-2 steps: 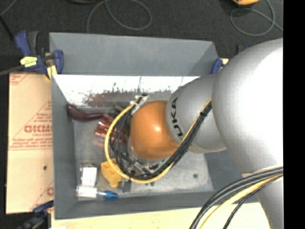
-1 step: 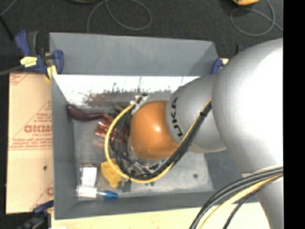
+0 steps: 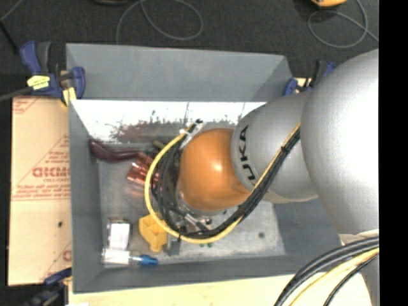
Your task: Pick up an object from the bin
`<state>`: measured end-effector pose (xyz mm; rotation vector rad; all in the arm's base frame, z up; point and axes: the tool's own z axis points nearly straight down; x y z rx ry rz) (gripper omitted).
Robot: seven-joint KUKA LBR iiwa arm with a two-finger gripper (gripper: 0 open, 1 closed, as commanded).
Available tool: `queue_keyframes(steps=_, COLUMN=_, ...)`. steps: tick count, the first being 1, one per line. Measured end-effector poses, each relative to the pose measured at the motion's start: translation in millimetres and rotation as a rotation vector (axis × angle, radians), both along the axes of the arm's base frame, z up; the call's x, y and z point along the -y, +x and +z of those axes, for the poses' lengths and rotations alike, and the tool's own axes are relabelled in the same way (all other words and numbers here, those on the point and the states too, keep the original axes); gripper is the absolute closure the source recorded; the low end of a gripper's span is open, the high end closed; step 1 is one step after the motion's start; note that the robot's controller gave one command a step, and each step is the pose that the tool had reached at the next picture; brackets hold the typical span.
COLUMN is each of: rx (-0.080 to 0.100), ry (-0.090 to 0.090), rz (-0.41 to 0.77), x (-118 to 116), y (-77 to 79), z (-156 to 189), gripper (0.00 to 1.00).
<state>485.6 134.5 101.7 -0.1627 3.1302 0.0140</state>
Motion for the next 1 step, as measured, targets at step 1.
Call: queue_keyframes(steps=1, rx=0.015, ry=0.004, rz=-0.010, x=0.2, y=6.1, z=22.7, gripper=1.00)
